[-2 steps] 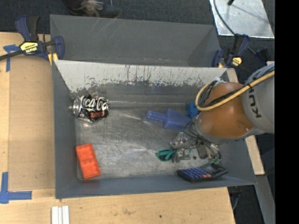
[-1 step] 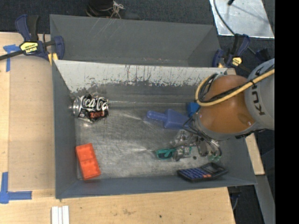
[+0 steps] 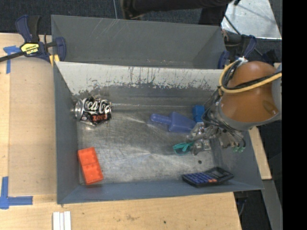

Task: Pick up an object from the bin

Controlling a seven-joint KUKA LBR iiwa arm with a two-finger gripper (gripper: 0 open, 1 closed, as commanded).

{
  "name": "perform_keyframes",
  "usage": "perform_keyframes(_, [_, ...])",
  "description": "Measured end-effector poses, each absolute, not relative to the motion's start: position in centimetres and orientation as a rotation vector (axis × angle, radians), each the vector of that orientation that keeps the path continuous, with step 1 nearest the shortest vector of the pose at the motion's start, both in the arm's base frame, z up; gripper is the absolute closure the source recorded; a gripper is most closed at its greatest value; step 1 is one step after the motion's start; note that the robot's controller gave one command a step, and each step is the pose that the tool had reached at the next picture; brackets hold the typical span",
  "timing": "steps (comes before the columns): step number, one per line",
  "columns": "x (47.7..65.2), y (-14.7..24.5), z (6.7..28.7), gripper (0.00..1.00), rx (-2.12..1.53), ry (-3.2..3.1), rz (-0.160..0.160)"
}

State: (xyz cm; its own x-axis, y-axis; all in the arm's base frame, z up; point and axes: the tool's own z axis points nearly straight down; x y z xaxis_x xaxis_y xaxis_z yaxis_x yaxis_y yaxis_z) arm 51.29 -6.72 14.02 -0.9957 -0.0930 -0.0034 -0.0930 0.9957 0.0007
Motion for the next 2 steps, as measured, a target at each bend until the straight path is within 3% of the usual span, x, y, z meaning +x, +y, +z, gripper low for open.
perform_keyframes(1, [52.0, -6.4, 18.8, 1.0, -0.085, 3.14, -0.004])
perform_keyframes(2, [51.7, -9.1, 24.6, 1.0, -0.143, 3.136, 0.003])
